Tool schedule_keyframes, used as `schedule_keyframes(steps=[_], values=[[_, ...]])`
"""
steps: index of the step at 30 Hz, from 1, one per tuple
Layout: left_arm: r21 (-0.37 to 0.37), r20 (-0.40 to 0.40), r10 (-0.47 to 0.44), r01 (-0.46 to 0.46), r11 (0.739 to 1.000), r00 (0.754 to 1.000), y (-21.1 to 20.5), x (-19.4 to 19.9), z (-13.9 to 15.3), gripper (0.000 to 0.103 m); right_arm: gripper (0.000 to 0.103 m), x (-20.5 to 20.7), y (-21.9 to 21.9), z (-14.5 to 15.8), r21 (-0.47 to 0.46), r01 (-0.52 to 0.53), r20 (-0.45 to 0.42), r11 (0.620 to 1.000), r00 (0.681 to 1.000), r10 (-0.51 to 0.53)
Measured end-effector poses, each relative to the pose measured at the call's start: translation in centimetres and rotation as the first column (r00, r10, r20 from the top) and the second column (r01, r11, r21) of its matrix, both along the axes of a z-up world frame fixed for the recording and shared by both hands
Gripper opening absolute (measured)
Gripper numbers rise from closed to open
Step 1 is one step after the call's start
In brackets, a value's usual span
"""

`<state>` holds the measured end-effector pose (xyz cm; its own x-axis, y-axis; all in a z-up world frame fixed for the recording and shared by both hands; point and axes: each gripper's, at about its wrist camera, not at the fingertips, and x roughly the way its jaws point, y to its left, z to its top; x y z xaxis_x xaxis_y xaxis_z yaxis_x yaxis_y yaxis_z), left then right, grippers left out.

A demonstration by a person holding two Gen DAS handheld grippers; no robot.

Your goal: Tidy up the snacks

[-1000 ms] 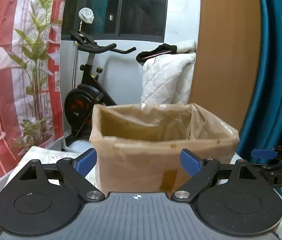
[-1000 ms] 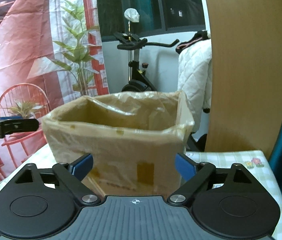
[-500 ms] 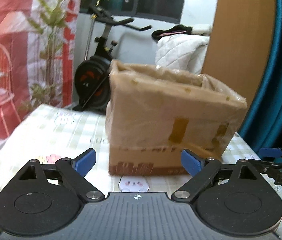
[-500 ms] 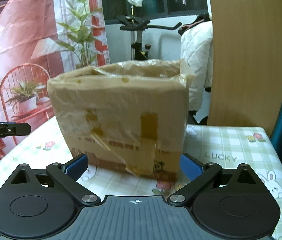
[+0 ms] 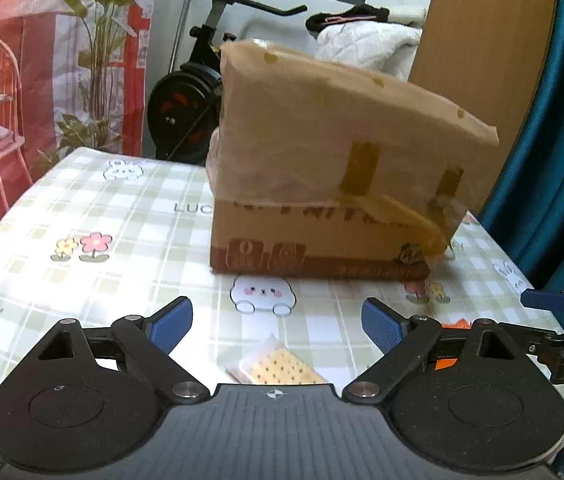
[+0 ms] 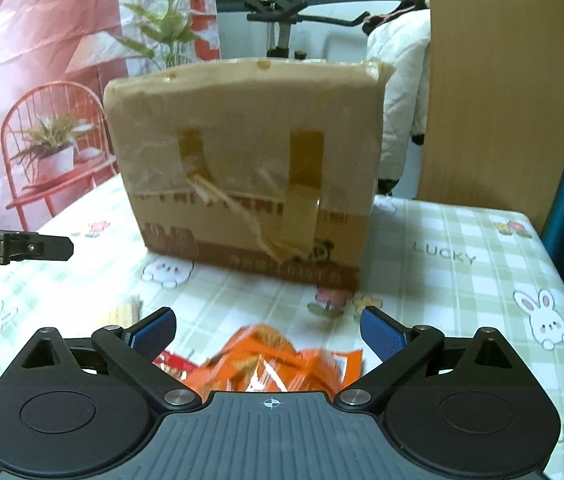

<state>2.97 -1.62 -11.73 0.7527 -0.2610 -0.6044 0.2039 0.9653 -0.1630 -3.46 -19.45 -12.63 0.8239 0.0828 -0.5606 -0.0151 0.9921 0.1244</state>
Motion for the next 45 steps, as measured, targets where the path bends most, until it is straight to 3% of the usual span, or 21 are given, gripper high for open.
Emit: schedule_keyframes(steps=[15, 19, 26, 36, 45], values=[[0.001, -0.076, -0.027, 0.027, 1.000, 0.997, -0.5, -1.4, -2.6, 0.092, 0.098, -1.6, 1.4, -2.1, -0.089, -0.063, -0.110, 0.994, 0.993, 0.054], [0.004, -0.087, -0.038, 0.038, 0.999, 0.995, -0.9, -1.6, -3.1, 0.091, 0.100, -1.3, 2.1, -3.0, -0.171, -0.105, -0.148, 0.980, 0.986, 0.079], [0.008, -0.090, -0.074, 0.075, 0.997, 0.993, -1.7, -1.8, -3.6, 0.087, 0.100, 0.0, 2.6, -3.9, -0.227, -0.135, -0.138, 0.964, 0.985, 0.105], [0.001, -0.140, -0.100, 0.101, 0.995, 0.985, -2.1, -1.5, -4.9, 0.075, 0.098, 1.2, 1.5, -4.9, -0.144, -0.083, -0.100, 0.986, 0.993, 0.069], [0.073, -0.189, -0.102, 0.118, 0.990, 0.977, -3.4, -0.6, -6.8, 0.075, 0.091, 1.9, 0.4, -5.7, -0.024, 0.020, -0.073, 1.000, 0.997, -0.022]])
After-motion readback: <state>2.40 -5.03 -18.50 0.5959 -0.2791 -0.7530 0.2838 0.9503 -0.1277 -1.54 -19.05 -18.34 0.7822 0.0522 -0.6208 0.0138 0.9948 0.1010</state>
